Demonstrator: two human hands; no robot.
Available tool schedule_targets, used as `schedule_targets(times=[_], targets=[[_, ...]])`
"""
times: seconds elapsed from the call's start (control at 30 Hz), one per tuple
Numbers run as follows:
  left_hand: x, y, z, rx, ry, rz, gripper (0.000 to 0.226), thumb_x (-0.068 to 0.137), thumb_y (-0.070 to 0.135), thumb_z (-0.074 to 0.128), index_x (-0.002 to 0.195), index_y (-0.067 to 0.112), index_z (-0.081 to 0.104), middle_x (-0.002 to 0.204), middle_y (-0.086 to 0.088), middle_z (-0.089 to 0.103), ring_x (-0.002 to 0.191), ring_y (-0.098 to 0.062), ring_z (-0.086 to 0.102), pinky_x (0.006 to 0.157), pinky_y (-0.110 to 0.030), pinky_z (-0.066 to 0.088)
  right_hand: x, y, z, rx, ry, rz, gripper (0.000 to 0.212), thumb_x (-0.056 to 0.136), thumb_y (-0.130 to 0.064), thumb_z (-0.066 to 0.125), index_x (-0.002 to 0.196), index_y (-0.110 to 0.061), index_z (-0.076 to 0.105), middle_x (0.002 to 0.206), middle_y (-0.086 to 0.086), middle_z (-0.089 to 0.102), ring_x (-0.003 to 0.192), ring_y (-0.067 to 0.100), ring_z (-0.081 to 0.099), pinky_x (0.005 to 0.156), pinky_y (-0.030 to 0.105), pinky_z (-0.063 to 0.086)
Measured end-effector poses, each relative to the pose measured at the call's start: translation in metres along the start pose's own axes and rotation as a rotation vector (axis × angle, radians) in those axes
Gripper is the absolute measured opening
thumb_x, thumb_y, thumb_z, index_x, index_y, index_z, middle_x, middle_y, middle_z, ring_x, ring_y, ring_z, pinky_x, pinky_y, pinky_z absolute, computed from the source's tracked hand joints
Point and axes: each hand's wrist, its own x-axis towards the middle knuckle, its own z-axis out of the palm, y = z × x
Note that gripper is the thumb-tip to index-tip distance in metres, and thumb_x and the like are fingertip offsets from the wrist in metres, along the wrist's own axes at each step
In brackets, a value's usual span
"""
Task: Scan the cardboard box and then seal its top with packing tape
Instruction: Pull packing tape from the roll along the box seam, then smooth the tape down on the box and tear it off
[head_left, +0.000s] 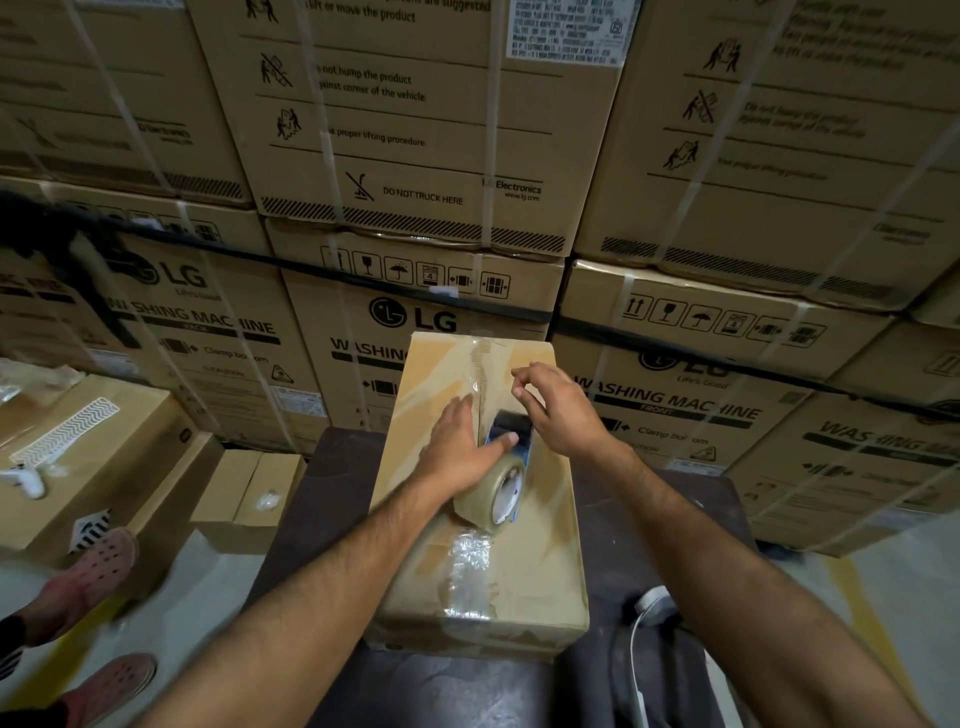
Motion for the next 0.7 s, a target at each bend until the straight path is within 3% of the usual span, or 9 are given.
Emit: schedule_targets(times=[0.1,0.17,0.27,0.33,0.4,0.53,0.63,0.7], targets=[[-0.02,-0.005,0.012,0.186,0.041,-0.033,0.119,0.078,0.097,0.045,0.167,0.038,-0.008,0.179,0.003,-0.013,0.165,-0.022,-0.009,0.128,-0.063,0.007,0.005,0.008,0.005,-0.023,-0.014,0.039,0.014,0.11,-0.032,0.051,0.112,-0.024,0.062,0.148,0.0,0.062,0.154,0.023,0.038,0.122,0.052,0.03],[-0.034,-0.009,0.023,0.282,0.038,0.003,0.124,0.067,0.107,0.035,0.161,0.048,-0.021,0.177,0.003,-0.02,0.163,-0.02,-0.011,0.126,-0.067,0.005,0.008,0.012,0.01,-0.037,-0.031,0.05,0.014,0.111,-0.032,0.05,0.113,-0.025,0.062,0.153,-0.002,0.058,0.157,0.022,0.032,0.124,0.052,0.024],[-0.046,-0.012,0.038,0.423,0.033,0.073,0.107,0.087,0.084,0.049,0.155,0.054,-0.028,0.178,-0.009,-0.013,0.164,-0.031,0.004,0.124,-0.071,0.01,0.01,0.014,0.019,-0.067,-0.071,0.063,0.016,0.111,-0.033,0.05,0.115,-0.025,0.063,0.157,-0.002,0.054,0.159,0.02,0.029,0.126,0.051,0.022],[-0.048,-0.008,0.041,0.456,0.048,0.063,0.097,0.098,0.061,0.051,0.16,0.047,-0.023,0.177,-0.02,-0.002,0.159,-0.041,0.027,0.124,-0.071,0.02,0.011,0.013,0.024,-0.038,-0.068,0.072,0.015,0.111,-0.032,0.05,0.114,-0.025,0.063,0.157,-0.002,0.054,0.159,0.02,0.028,0.126,0.051,0.023],[-0.051,0.0,0.041,0.497,0.053,0.033,0.093,0.101,0.055,0.049,0.163,0.035,-0.017,0.175,-0.027,0.005,0.151,-0.043,0.042,0.123,-0.07,0.027,0.011,0.012,0.027,-0.003,-0.055,0.075,0.015,0.111,-0.031,0.051,0.114,-0.024,0.063,0.157,0.0,0.055,0.159,0.021,0.029,0.125,0.05,0.025],[-0.066,0.017,0.048,0.64,0.075,-0.038,0.096,0.098,0.057,0.046,0.167,0.017,-0.009,0.17,-0.037,0.01,0.157,-0.051,0.024,0.118,-0.082,0.016,0.011,0.014,0.03,0.018,-0.074,0.053,0.016,0.11,-0.031,0.052,0.116,-0.022,0.064,0.158,0.001,0.054,0.159,0.022,0.03,0.125,0.05,0.026],[-0.077,0.028,0.053,0.68,0.052,-0.121,0.1,0.095,0.06,0.045,0.167,0.015,-0.006,0.17,-0.039,0.006,0.16,-0.054,0.008,0.112,-0.089,-0.003,0.006,0.015,0.038,0.03,-0.115,0.027,0.017,0.11,-0.031,0.053,0.117,-0.022,0.065,0.157,0.0,0.055,0.158,0.022,0.031,0.126,0.05,0.027],[-0.079,0.029,0.054,0.666,0.051,-0.135,0.1,0.094,0.062,0.043,0.167,0.016,-0.008,0.171,-0.038,0.0,0.161,-0.053,-0.002,0.111,-0.089,-0.007,0.002,0.016,0.043,0.032,-0.131,0.018,0.017,0.11,-0.031,0.053,0.118,-0.022,0.065,0.155,-0.002,0.056,0.157,0.023,0.033,0.125,0.052,0.028]])
